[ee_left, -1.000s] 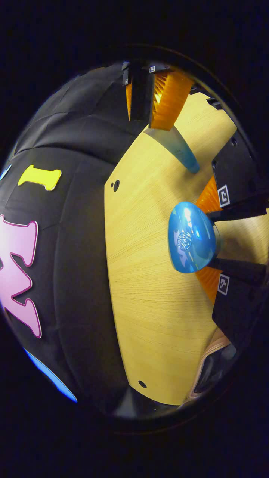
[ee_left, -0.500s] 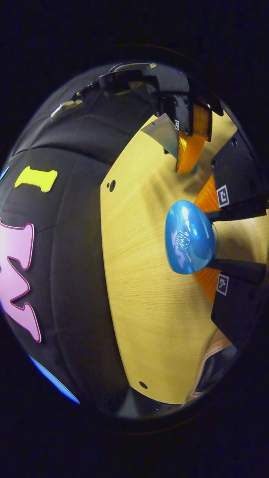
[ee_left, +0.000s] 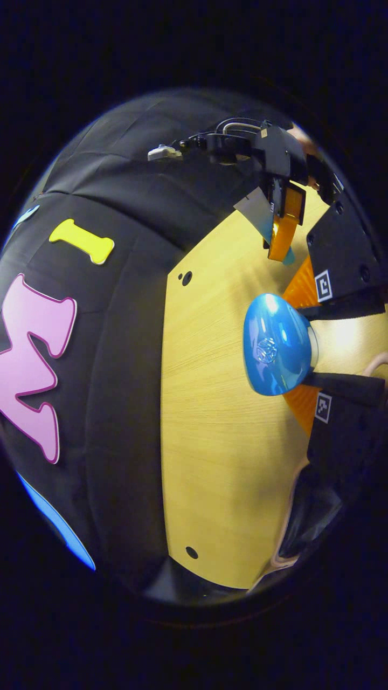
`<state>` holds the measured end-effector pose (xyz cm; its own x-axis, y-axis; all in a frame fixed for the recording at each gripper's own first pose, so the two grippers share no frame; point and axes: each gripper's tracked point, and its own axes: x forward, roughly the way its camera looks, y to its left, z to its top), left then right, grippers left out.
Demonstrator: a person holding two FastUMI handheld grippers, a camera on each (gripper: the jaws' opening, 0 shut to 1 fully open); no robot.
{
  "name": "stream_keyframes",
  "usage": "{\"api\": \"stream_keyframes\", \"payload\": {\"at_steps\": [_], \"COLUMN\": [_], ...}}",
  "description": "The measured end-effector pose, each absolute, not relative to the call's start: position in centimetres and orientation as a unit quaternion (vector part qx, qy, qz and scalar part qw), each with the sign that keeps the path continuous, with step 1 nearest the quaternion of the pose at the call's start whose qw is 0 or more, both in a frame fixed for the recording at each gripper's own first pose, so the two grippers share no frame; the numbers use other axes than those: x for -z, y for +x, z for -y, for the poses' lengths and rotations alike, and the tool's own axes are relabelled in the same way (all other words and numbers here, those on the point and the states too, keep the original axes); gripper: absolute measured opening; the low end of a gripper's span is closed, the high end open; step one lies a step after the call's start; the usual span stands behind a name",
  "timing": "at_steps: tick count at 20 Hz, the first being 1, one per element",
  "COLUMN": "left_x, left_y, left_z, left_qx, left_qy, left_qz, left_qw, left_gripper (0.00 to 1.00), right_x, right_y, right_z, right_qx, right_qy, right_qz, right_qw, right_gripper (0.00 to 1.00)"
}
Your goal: First open the suitcase, pack the skin care products into it, and then close the suitcase.
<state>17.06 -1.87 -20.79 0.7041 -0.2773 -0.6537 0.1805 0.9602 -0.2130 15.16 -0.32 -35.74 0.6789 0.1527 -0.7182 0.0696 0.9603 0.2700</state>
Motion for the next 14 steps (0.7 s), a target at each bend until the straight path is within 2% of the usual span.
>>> {"api": "stream_keyframes", "payload": {"at_steps": [2,3,4,5,6,7,8,10,14], "left_x": [17.7,16.4,15.5,15.0,14.8,15.2,16.0,17.8,23.1], "left_y": [15.4,14.4,13.1,11.7,10.0,8.2,6.3,2.5,-2.1], "left_z": [-0.8,-2.3,-4.2,-6.1,-8.0,-10.0,-12.1,-15.5,-17.4], "left_qx": [0.125,0.121,0.113,0.101,0.088,0.076,0.061,0.042,0.036], "left_qy": [-0.058,-0.053,-0.049,-0.048,-0.047,-0.044,-0.039,-0.027,-0.032], "left_qz": [-0.359,-0.360,-0.369,-0.383,-0.407,-0.436,-0.465,-0.529,-0.629], "left_qw": [0.923,0.924,0.921,0.917,0.908,0.896,0.882,0.847,0.776], "left_gripper": [0.46,0.46,0.46,0.46,0.46,0.46,0.46,0.46,0.47], "right_x": [33.4,32.4,31.1,30.1,29.1,28.3,27.3,25.9,22.6], "right_y": [14.8,14.6,14.5,14.4,14.2,14.1,13.9,13.4,11.6], "right_z": [-0.4,-0.9,-1.1,-1.8,-2.6,-3.4,-4.5,-6.3,-9.0], "right_qx": [-0.039,-0.048,-0.058,-0.068,-0.079,-0.091,-0.100,-0.116,-0.137], "right_qy": [0.136,0.130,0.123,0.118,0.115,0.113,0.112,0.107,0.106], "right_qz": [-0.381,-0.372,-0.361,-0.351,-0.340,-0.330,-0.320,-0.303,-0.278], "right_qw": [0.914,0.918,0.922,0.926,0.930,0.933,0.935,0.940,0.945], "right_gripper": [0.28,0.36,0.36,0.28,0.36,0.28,0.35,0.35,0.36]}}
